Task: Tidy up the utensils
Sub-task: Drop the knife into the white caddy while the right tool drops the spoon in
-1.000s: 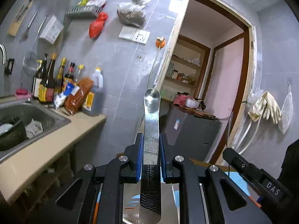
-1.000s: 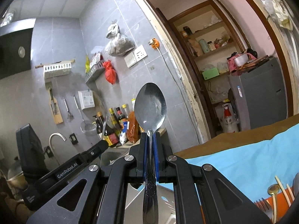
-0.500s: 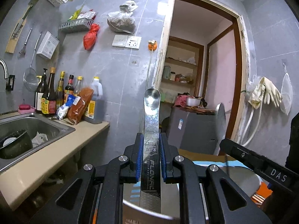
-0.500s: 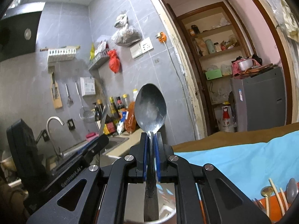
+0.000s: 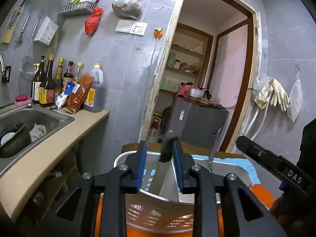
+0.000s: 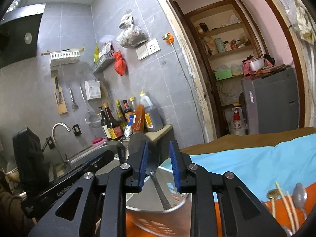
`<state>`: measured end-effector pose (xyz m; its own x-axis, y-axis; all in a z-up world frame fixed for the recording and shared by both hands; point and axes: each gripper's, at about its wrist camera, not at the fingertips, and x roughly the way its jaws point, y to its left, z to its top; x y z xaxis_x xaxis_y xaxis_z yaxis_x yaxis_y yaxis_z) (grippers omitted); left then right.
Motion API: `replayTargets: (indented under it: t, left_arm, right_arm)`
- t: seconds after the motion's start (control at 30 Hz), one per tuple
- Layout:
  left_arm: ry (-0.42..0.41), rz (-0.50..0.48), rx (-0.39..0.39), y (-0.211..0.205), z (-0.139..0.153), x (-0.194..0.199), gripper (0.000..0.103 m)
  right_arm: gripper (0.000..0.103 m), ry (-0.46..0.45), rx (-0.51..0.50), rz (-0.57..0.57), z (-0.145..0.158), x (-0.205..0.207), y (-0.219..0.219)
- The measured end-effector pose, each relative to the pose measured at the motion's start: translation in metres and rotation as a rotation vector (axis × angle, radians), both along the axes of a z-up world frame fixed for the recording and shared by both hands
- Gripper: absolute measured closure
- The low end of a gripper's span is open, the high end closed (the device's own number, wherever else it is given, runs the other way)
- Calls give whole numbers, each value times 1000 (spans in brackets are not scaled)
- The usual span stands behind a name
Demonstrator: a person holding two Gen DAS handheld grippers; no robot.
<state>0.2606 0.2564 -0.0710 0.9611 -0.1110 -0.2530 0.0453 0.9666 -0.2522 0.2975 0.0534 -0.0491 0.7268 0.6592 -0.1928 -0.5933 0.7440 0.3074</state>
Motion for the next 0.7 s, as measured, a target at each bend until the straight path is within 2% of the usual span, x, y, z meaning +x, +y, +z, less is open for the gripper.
replayTargets:
  t: [0.1, 0.17, 0.2, 0.27, 0.37, 0.47, 0.6, 0.7]
  left_arm:
    - [8, 1, 4, -6, 12, -6, 62]
    - [10, 1, 9, -13, 22, -10, 46]
    - [11, 2, 11, -17, 27, -12, 43]
    - [12, 0, 13, -27, 37, -16, 29]
    - [-2, 4, 28, -48, 53, -23, 12]
    - [-18, 4, 36, -70, 64, -30, 9]
    - [-30, 13, 75, -106, 74, -42, 8]
    - [-31, 25, 109, -134, 74, -50, 7]
  right_arm:
    - [74, 4, -4, -32, 10, -5, -11]
    - [57, 6, -11, -65, 16, -10, -21]
    - [44, 7, -15, -87, 20, -12, -27]
    - [39, 9, -20, -118, 27, -17, -39]
    - [27, 13, -41, -167, 38, -25, -59]
    - [18, 1, -68, -212, 47, -37, -82]
    - [0, -19, -105, -277, 56, -54, -115]
    - [0, -34, -136, -315, 61, -65, -138]
